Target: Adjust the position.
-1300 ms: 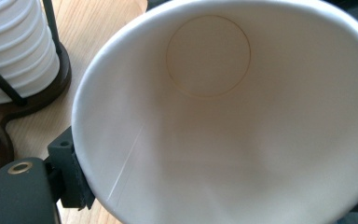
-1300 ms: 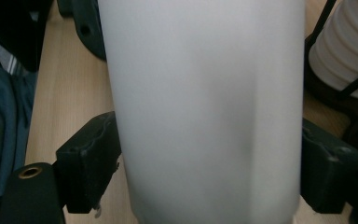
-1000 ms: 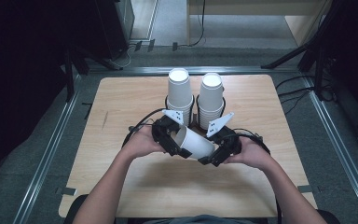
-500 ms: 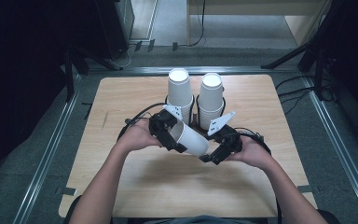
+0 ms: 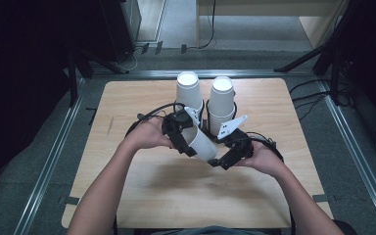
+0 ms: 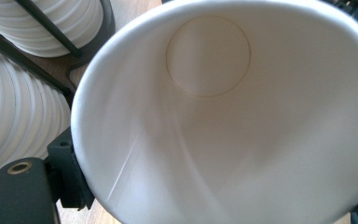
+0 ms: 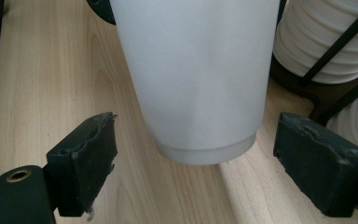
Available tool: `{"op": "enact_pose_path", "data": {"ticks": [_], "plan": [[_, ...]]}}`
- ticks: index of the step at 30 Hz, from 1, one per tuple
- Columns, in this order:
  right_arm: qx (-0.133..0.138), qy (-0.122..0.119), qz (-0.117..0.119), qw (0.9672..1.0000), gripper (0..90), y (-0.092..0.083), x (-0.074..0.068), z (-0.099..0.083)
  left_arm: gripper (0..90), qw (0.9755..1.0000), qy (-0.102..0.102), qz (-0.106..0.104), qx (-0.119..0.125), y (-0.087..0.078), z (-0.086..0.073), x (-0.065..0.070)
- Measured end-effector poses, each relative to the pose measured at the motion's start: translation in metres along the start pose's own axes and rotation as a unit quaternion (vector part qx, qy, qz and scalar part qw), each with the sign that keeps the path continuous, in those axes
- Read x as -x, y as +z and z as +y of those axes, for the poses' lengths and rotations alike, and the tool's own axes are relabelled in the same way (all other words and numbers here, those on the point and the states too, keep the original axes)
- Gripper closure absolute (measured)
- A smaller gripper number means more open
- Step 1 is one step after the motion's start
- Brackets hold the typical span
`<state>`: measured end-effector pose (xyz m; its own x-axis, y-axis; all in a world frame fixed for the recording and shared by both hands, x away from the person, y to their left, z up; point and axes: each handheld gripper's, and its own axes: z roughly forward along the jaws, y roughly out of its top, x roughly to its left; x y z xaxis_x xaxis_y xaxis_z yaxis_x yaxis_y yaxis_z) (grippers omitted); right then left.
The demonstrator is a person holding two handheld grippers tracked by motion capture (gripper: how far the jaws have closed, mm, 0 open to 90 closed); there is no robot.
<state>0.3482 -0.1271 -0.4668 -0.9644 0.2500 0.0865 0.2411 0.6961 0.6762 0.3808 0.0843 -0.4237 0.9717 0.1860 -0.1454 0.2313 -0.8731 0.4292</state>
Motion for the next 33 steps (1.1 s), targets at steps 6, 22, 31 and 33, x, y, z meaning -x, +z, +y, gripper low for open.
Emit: {"op": "enact_pose_path", "data": {"ticks": [6,22,31,33], "plan": [[0.002,0.0,-0.002,1.0,13.3,0.004,0.0,0.002,11.7,0.9997,-0.005,-0.006,-0.025,0.005,0.007,0.001],[-0.007,-0.019,0.006,0.9998,15.7,0.02,-0.005,0.005,11.0,0.9993,-0.008,-0.005,-0.036,0.011,0.016,0.012],[-0.012,-0.036,0.012,0.9992,22.8,0.022,-0.009,0.006,8.4,0.9997,-0.012,-0.012,-0.02,0.016,0.011,0.015],[-0.011,-0.04,0.009,0.9991,22.8,0.022,-0.009,0.006,7.5,0.9998,-0.011,-0.012,-0.015,0.016,0.008,0.015]]}}
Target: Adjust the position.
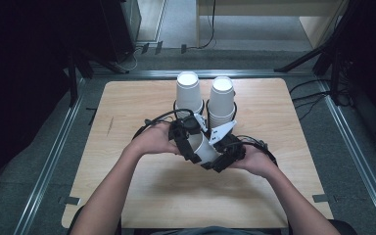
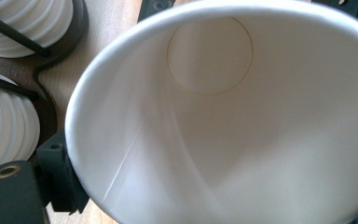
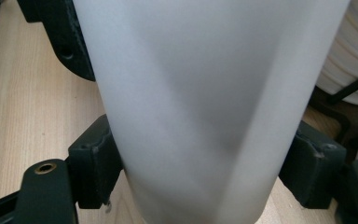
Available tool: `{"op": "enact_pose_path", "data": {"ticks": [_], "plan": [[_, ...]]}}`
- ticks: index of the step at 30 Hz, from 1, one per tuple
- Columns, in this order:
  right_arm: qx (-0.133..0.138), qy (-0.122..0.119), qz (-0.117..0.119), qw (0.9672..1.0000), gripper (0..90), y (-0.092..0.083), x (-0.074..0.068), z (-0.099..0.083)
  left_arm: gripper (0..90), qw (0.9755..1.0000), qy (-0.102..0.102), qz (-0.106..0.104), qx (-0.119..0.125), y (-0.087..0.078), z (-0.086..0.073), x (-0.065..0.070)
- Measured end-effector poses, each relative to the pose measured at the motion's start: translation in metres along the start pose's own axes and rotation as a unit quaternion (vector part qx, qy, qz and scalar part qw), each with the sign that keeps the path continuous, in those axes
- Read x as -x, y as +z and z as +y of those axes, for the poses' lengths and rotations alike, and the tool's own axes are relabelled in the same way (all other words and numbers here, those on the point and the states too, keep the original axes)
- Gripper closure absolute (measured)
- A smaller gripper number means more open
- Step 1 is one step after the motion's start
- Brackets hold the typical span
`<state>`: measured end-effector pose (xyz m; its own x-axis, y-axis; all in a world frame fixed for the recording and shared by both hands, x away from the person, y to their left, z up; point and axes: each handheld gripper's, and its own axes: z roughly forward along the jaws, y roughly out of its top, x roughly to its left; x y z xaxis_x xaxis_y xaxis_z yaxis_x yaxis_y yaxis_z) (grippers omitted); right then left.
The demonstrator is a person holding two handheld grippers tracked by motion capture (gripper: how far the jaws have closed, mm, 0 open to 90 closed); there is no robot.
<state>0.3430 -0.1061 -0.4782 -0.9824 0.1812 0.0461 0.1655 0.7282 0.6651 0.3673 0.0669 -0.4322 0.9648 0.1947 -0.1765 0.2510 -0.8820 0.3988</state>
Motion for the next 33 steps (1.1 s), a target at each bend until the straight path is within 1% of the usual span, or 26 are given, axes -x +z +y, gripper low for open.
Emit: {"op": "enact_pose_path", "data": {"ticks": [1,3,4,5,7,8,9,11,12,13,14,15,16,18,19,20,21,23,24,25,26,27,29,31,32,33], "plan": [[0.002,-0.002,0.0,1.0,22.8,0.0,0.0,0.0,6.9,1.0,0.001,0.006,0.006,0.0,-0.001,0.001],[0.002,-0.004,-0.006,1.0,22.8,-0.001,-0.001,0.0,0.4,0.9999,0.005,0.015,0.005,-0.001,-0.002,0.001],[0.004,-0.001,-0.003,1.0,22.8,-0.002,0.0,0.0,0.0,0.9996,0.006,0.026,0.008,-0.001,-0.003,0.002],[0.003,0.0,-0.003,1.0,22.8,-0.002,0.0,0.0,0.0,0.9995,0.005,0.028,0.011,-0.002,-0.004,0.002],[0.003,0.002,0.005,1.0,22.7,-0.002,0.001,-0.001,0.0,0.999,0.002,0.026,0.036,-0.004,-0.007,0.003],[0.003,0.001,0.004,1.0,22.7,-0.002,0.001,-0.001,0.0,0.9989,0.003,0.021,0.041,-0.005,-0.009,0.003],[0.003,0.002,0.004,1.0,22.7,-0.002,0.002,-0.001,0.0,0.9986,0.003,0.021,0.048,-0.005,-0.01,0.003],[0.004,0.005,0.003,1.0,22.7,-0.003,0.002,-0.001,0.0,0.9983,-0.002,0.02,0.054,-0.005,-0.013,0.004],[0.007,0.003,0.004,1.0,22.7,-0.004,0.002,-0.002,0.0,0.9979,-0.001,0.024,0.06,-0.004,-0.015,0.005],[0.009,0.002,0.003,1.0,22.7,-0.004,0.003,-0.002,0.0,0.9979,-0.002,0.023,0.06,-0.004,-0.016,0.004],[0.008,0.004,0.002,1.0,22.6,-0.005,0.002,-0.002,0.0,0.9975,-0.004,0.021,0.068,-0.004,-0.018,0.004],[0.01,0.005,0.002,0.9999,22.6,-0.006,0.003,-0.002,0.0,0.997,-0.007,0.023,0.074,-0.004,-0.02,0.004],[0.011,0.005,0.002,0.9999,22.6,-0.007,0.003,-0.002,0.0,0.9962,-0.012,0.019,0.084,-0.004,-0.022,0.003],[0.013,0.007,0.0,0.9999,22.6,-0.008,0.003,-0.002,0.0,0.9943,-0.02,0.019,0.103,-0.005,-0.025,0.003],[0.015,0.006,0.001,0.9999,22.6,-0.009,0.004,-0.003,0.0,0.9939,-0.02,0.016,0.108,-0.006,-0.026,0.002],[0.018,0.007,0.0,0.9998,22.6,-0.01,0.005,-0.003,0.0,0.9932,-0.018,0.017,0.114,-0.007,-0.027,0.003],[0.019,0.011,0.0,0.9998,22.6,-0.011,0.005,-0.003,0.0,0.9925,-0.022,0.015,0.12,-0.008,-0.028,0.003],[0.024,0.014,-0.001,0.9996,22.6,-0.013,0.006,-0.003,0.0,0.991,-0.023,0.016,0.131,-0.009,-0.029,0.003],[0.026,0.015,0.0,0.9995,22.6,-0.013,0.007,-0.004,0.0,0.9909,-0.025,0.014,0.132,-0.009,-0.029,0.003],[0.029,0.014,-0.002,0.9995,22.6,-0.014,0.007,-0.004,0.0,0.9904,-0.027,0.019,0.135,-0.009,-0.029,0.004],[0.031,0.015,0.0,0.9994,22.6,-0.014,0.008,-0.004,0.0,0.9894,-0.031,0.023,0.14,-0.009,-0.029,0.005],[0.032,0.016,-0.002,0.9994,22.6,-0.015,0.008,-0.004,0.0,0.9888,-0.033,0.022,0.144,-0.009,-0.03,0.005],[0.033,0.021,0.0,0.9992,22.6,-0.016,0.008,-0.004,0.0,0.9865,-0.041,0.019,0.157,-0.009,-0.03,0.004],[0.036,0.022,0.0,0.9991,22.6,-0.017,0.008,-0.004,0.0,0.9845,-0.045,0.016,0.169,-0.009,-0.031,0.004],[0.037,0.022,0.0,0.9991,22.5,-0.018,0.008,-0.004,0.0,0.9824,-0.052,0.009,0.179,-0.009,-0.032,0.004],[0.039,0.025,0.002,0.9989,22.5,-0.018,0.009,-0.004,0.0,0.9813,-0.053,0.006,0.185,-0.008,-0.032,0.004]]}}
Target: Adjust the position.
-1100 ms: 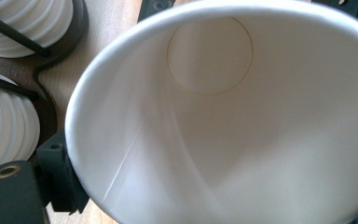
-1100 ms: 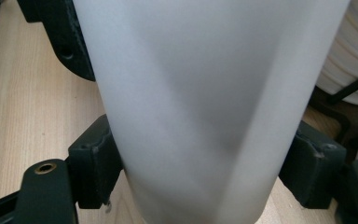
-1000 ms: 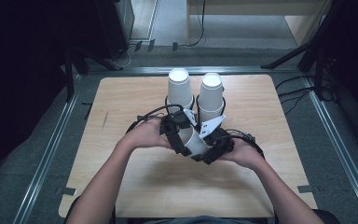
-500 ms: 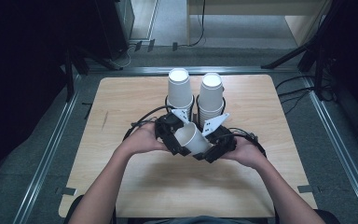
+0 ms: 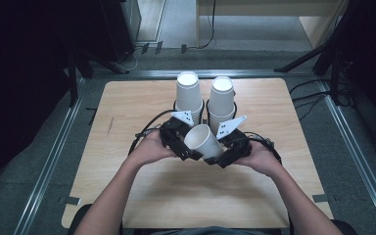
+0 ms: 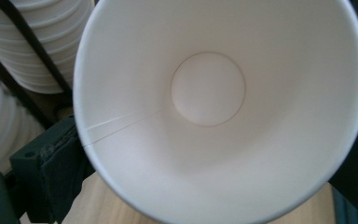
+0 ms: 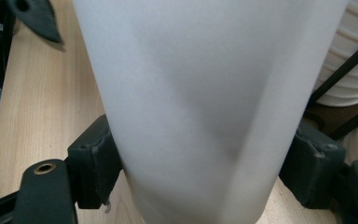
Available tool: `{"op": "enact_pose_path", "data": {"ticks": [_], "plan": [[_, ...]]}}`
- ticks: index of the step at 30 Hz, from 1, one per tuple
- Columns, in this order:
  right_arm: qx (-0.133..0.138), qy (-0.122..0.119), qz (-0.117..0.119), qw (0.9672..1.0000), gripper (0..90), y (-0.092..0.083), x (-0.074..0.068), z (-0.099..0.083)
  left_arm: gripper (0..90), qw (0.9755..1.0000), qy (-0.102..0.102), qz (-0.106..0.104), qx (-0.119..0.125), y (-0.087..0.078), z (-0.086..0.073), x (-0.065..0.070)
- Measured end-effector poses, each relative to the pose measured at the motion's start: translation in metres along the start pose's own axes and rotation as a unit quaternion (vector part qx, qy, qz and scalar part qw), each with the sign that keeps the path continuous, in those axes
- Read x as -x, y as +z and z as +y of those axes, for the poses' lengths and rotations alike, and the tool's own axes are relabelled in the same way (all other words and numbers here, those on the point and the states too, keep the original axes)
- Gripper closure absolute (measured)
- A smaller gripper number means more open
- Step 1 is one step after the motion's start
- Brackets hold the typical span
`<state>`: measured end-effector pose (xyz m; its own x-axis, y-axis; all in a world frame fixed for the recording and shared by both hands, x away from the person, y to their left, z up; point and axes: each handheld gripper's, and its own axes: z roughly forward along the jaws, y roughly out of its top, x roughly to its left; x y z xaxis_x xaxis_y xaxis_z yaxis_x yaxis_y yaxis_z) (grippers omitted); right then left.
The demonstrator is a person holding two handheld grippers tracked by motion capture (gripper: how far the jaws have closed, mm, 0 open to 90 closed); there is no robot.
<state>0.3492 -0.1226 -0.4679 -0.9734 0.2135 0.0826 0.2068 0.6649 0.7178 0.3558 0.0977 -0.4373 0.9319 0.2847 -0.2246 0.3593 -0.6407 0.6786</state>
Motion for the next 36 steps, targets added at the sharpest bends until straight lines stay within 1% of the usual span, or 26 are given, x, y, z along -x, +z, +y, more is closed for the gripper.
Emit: {"op": "enact_pose_path", "data": {"ticks": [1,2,4,5,6,7,9,12,13,14,15,18,19,22,25,29,30,32,34,36], "plan": [[0.001,0.0,-0.002,1.0,22.6,-0.0001,-0.0002,0.0,0.0,1.0,-0.003,0.001,0.004,0.0015,-0.0003,0.0006],[0.003,0.0,-0.002,1.0,22.5,0.0,0.0003,0.0,0.0,1.0,-0.004,-0.003,0.002,0.0028,-0.0002,0.0006],[0.005,-0.001,-0.001,1.0,22.5,-0.0001,0.0003,0.0,0.0,1.0,-0.006,0.0,0.005,0.0051,0.0,0.0009],[0.005,0.0,0.0,1.0,22.5,0.0,0.0003,0.0,0.0,0.9999,-0.011,-0.007,0.011,0.0063,-0.0002,0.0003],[0.005,0.0,0.0,1.0,22.5,0.0,0.0003,0.0,0.0,0.9999,-0.011,-0.007,0.011,0.0063,-0.0002,0.0003],[0.005,0.0,0.0,1.0,22.5,-0.0001,0.0002,-0.0001,0.0,0.9998,-0.013,-0.001,0.015,0.0073,-0.0002,0.0002],[0.007,0.004,0.002,1.0,22.5,-0.0004,0.0001,-0.0002,0.0,0.9993,-0.023,0.001,0.029,0.0078,-0.0004,-0.0008],[0.009,0.008,0.005,0.9999,22.5,-0.0004,0.0002,-0.0001,1.7,0.9981,-0.037,-0.004,0.048,0.0055,-0.0005,-0.0024],[0.011,0.008,0.005,0.9999,22.5,-0.0004,0.0002,0.0,3.2,0.9976,-0.042,-0.011,0.054,0.0054,-0.0007,-0.0031],[0.013,0.01,0.005,0.9999,22.5,-0.0006,0.0002,0.0,3.6,0.9976,-0.042,-0.011,0.054,0.0054,-0.0007,-0.0031],[0.017,0.01,0.005,0.9998,22.5,-0.0006,0.0006,0.0004,4.3,0.9968,-0.048,-0.015,0.062,0.005,-0.001,-0.004],[0.019,0.012,0.003,0.9998,22.5,-0.0008,0.0005,0.001,5.7,0.9965,-0.053,-0.015,0.063,0.0048,-0.0014,-0.0044],[0.018,0.012,0.004,0.9998,22.5,-0.001,0.0007,0.0009,5.9,0.9966,-0.053,-0.016,0.062,0.005,-0.0014,-0.0045],[0.011,0.01,0.004,0.9999,22.4,-0.0005,0.0001,0.0002,8.0,0.9974,-0.05,-0.009,0.051,0.0055,-0.0011,-0.0031],[0.01,0.007,0.001,0.9999,22.0,0.0006,0.0002,-0.0003,9.9,0.9976,-0.051,-0.006,0.047,0.0048,-0.001,-0.003],[0.009,0.01,0.0,0.9999,21.8,0.0007,-0.0002,0.0004,10.8,0.9977,-0.049,-0.002,0.046,0.0044,-0.0002,-0.0016],[0.007,0.009,0.0,0.9999,21.6,0.0008,-0.0001,0.0004,11.1,0.9977,-0.051,-0.004,0.044,0.0045,-0.0001,-0.0019],[0.008,0.015,0.004,0.9999,20.7,0.0012,0.0003,0.0,11.5,0.9977,-0.052,-0.003,0.043,0.0041,-0.0001,-0.0024],[0.005,0.01,-0.007,0.9999,19.0,0.0014,-0.0007,-0.0003,11.6,0.9978,-0.052,-0.002,0.043,0.0032,-0.0004,-0.003],[-0.002,0.01,-0.01,0.9999,18.2,0.0003,-0.002,-0.0002,11.6,0.9977,-0.051,-0.001,0.044,0.0024,-0.0005,-0.0028]]}}
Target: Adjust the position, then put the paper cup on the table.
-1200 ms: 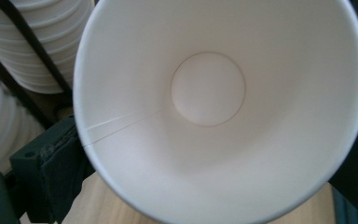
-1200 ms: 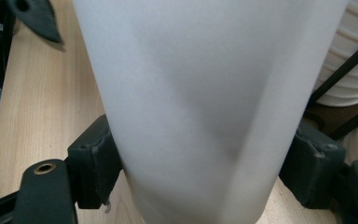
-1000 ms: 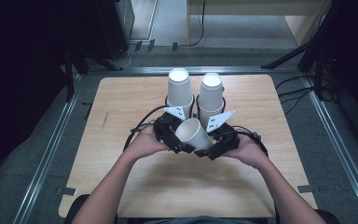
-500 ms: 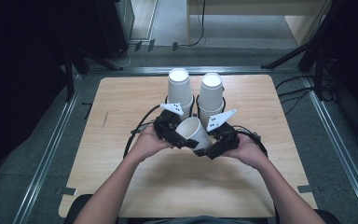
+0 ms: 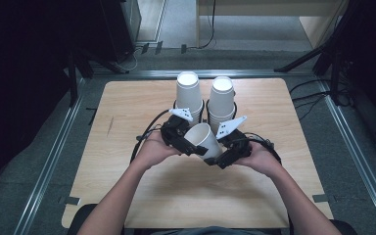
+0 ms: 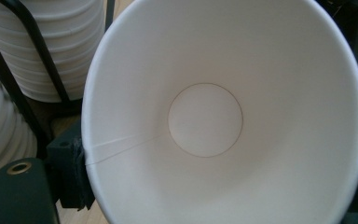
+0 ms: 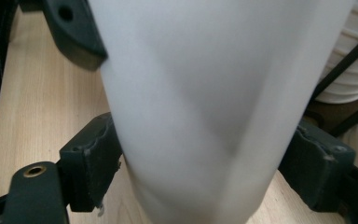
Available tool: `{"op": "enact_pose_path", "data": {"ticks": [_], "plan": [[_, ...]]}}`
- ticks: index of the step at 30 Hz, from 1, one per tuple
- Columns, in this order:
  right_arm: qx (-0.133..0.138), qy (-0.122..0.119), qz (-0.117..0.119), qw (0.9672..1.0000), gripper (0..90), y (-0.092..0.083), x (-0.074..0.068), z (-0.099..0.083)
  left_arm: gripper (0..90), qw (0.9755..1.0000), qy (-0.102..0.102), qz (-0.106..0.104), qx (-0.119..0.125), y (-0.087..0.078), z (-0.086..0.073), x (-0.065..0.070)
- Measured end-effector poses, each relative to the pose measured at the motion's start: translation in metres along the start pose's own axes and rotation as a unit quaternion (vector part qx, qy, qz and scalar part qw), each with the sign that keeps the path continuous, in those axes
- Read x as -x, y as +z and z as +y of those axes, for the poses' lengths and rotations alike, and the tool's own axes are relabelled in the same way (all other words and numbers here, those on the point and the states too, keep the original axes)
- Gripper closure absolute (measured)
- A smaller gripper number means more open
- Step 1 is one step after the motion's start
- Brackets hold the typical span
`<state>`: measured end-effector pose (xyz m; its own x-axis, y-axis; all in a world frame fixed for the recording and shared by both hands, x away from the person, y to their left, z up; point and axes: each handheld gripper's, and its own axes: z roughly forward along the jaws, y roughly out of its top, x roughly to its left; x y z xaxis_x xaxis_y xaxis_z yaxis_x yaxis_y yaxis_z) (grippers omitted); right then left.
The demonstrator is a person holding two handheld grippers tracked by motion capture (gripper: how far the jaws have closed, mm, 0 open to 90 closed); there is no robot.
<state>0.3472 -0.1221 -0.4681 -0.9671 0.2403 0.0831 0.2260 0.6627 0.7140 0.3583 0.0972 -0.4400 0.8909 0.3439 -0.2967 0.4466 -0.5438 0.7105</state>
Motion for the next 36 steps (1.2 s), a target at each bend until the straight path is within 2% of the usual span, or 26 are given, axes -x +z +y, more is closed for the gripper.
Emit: {"op": "enact_pose_path", "data": {"ticks": [1,5,7,11,12,14,15,16,17,19,21,28,32,36], "plan": [[-0.003,-0.001,-0.004,1.0,17.7,-0.001,-0.001,0.0,11.6,0.9999,0.008,0.012,0.0,-0.002,0.0,0.002],[-0.017,-0.005,-0.002,0.9998,16.0,-0.003,-0.003,-0.002,11.6,0.9998,0.012,0.016,-0.006,-0.005,0.001,0.003],[-0.033,-0.01,-0.002,0.9994,16.0,-0.005,-0.005,-0.006,11.6,0.9995,0.019,0.018,-0.017,-0.006,-0.001,0.003],[-0.048,-0.006,-0.002,0.9988,16.0,-0.006,-0.005,-0.01,11.5,0.9989,0.025,0.027,-0.027,-0.006,-0.002,0.003],[-0.058,0.008,0.013,0.9982,16.3,-0.007,-0.004,-0.012,11.5,0.9986,0.029,0.028,-0.034,-0.006,-0.002,0.002],[-0.065,0.024,0.025,0.9973,16.3,-0.009,-0.003,-0.014,11.5,0.9973,0.044,0.026,-0.053,-0.004,-0.005,0.003],[-0.064,0.023,0.026,0.9973,16.3,-0.01,-0.003,-0.015,11.4,0.9968,0.046,0.024,-0.061,-0.003,-0.006,0.003],[-0.063,0.024,0.021,0.9975,16.3,-0.011,-0.002,-0.016,11.4,0.9958,0.053,0.025,-0.071,-0.002,-0.007,0.003],[-0.063,0.024,0.021,0.9975,16.3,-0.011,-0.002,-0.016,11.4,0.9958,0.053,0.025,-0.071,-0.002,-0.007,0.003],[-0.063,0.033,0.016,0.9973,16.3,-0.013,-0.001,-0.016,11.4,0.9937,0.069,0.029,-0.084,0.0,-0.008,0.005],[-0.064,0.032,0.009,0.9974,16.3,-0.013,-0.001,-0.017,11.4,0.9932,0.072,0.031,-0.086,0.001,-0.008,0.005],[-0.057,0.035,-0.018,0.9976,16.3,-0.016,0.0,-0.022,11.3,0.9922,0.08,0.037,-0.088,-0.001,-0.013,0.004],[-0.057,0.038,-0.032,0.9971,16.3,-0.017,0.002,-0.025,11.3,0.9923,0.075,0.043,-0.089,-0.005,-0.014,0.001],[-0.056,0.044,-0.03,0.997,16.3,-0.02,0.005,-0.027,11.1,0.9931,0.069,0.041,-0.086,-0.01,-0.016,0.001]]}}
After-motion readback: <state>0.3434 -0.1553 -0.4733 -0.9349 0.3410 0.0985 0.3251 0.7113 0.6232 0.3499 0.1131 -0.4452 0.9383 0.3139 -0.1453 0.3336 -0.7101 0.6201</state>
